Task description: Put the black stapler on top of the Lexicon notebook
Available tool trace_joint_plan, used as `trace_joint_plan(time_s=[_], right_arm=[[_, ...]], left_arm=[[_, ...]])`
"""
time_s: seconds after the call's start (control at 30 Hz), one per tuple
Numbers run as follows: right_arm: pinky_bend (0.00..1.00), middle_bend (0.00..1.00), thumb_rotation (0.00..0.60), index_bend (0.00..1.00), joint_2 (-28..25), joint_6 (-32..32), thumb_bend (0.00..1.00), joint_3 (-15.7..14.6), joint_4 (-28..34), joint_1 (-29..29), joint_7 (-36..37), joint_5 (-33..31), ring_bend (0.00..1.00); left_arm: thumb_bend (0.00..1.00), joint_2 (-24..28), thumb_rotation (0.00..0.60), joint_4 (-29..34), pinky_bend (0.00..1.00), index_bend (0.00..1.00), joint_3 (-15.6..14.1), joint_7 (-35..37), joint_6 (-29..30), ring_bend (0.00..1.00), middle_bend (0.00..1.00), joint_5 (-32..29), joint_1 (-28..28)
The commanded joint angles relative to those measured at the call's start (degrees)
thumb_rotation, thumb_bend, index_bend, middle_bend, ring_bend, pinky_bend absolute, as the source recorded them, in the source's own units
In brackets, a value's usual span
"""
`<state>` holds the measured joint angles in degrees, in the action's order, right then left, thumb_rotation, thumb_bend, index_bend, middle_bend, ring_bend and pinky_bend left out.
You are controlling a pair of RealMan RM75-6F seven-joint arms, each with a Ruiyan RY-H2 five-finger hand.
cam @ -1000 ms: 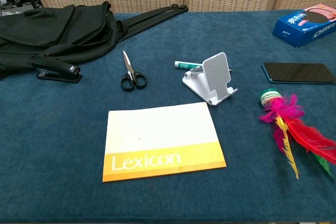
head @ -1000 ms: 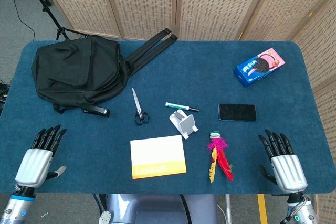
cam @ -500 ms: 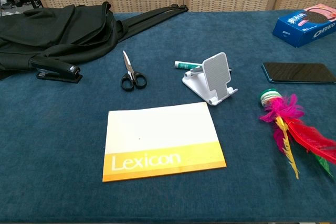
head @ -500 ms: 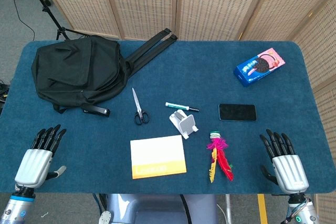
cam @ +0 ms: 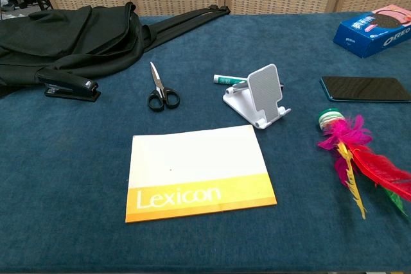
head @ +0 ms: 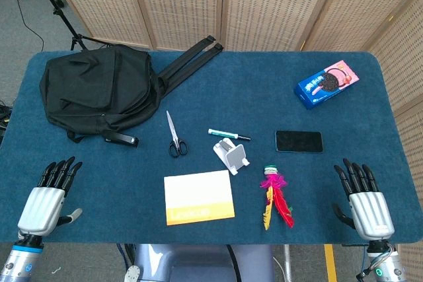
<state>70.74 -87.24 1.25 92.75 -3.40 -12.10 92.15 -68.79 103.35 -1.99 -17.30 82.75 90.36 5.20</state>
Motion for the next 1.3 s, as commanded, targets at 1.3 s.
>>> trace_joint_plan(time_s=[1.3], right_arm=[[0.0,0.0,0.6,0.07,-1.54,-1.84,0.34,1.02,0.66,0.61,2.14,-0.49,0.0]], left_arm=[[0.16,-0.93,0.6,-9.45,0.01,0.0,10.04,-4.05,-26.55,0.0,0.0,-23.0,18.92]])
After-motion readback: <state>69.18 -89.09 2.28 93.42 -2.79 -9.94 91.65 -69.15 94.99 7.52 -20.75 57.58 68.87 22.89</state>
